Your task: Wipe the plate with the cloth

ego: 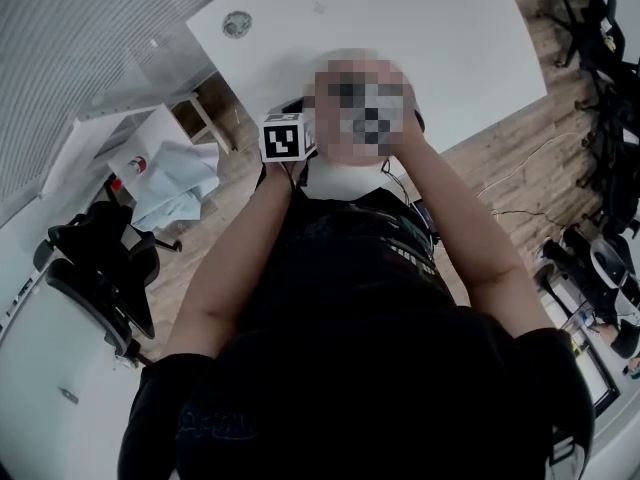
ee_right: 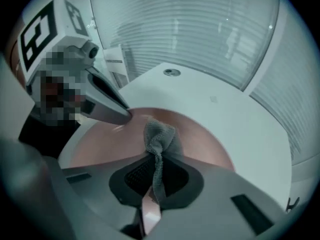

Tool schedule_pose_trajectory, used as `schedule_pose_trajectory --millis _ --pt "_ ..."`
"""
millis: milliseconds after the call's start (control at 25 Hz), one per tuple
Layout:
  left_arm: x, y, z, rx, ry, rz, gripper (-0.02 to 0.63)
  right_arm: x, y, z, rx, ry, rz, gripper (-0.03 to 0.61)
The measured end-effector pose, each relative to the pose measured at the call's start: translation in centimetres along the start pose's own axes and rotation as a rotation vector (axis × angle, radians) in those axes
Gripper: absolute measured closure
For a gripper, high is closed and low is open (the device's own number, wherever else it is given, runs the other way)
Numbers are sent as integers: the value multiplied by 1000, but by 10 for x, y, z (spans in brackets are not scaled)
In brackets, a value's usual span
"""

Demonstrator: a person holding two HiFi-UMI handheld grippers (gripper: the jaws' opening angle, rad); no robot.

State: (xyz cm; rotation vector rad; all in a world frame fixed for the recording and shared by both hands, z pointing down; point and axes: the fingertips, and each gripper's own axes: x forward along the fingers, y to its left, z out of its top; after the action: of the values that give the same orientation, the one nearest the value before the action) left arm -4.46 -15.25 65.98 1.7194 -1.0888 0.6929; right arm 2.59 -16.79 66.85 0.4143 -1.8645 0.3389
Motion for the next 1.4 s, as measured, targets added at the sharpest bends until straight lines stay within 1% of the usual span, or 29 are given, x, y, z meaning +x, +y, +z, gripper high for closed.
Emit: schedule_pose_trajectory --millis 80,160,280,360,400,480,560,640,720,800,840,880,960,1000,1080,1160,1240,1320,1400 --pt "0 1 1 -8 -6 5 588 0 29 2 -7 -25 55 545" --pt "-1 2 2 -13 -9 7 588 -2 60 -9 -23 -19 120 545" --pt "0 2 1 -10 -4 5 588 -11 89 -48 -75 53 174 545" --pt "1 2 0 -7 1 1 588 -19 86 -80 -73 131 180 545" --pt "1 2 0 -4 4 -1 588 -23 77 -96 -65 175 166 545" --pt "1 2 0 4 13 -5 588 -29 46 -122 -56 250 88 545" --pt "1 2 0 13 19 -5 588 -31 6 -129 -33 267 -8 545" --pt "1 2 1 22 17 -1 588 -28 -28 -114 3 232 -78 545" --pt "-1 2 3 27 13 -2 588 -21 -54 -87 7 172 -138 545" --pt "0 0 3 23 14 -6 588 -13 -65 -55 -16 113 -167 545" --pt "0 0 2 20 15 -7 588 -8 -63 -39 -32 89 -165 545" --pt "1 0 2 18 16 -6 588 -4 -56 -23 -52 68 -153 545" --pt "0 2 3 18 13 0 588 4 -27 2 -104 30 -101 545" --pt "0 2 3 18 11 2 588 7 -8 10 -132 12 -66 546" --pt "-1 2 5 19 7 6 588 7 33 14 -183 -19 6 545" --pt "-1 1 5 18 6 9 588 4 71 4 -216 -35 69 545" --pt "-1 2 5 15 4 10 588 -2 97 -17 -229 -25 121 545" --pt "-1 3 5 13 4 8 588 -9 110 -43 -220 11 166 545" --pt "-1 4 5 13 5 7 588 -16 112 -72 -208 72 193 545"
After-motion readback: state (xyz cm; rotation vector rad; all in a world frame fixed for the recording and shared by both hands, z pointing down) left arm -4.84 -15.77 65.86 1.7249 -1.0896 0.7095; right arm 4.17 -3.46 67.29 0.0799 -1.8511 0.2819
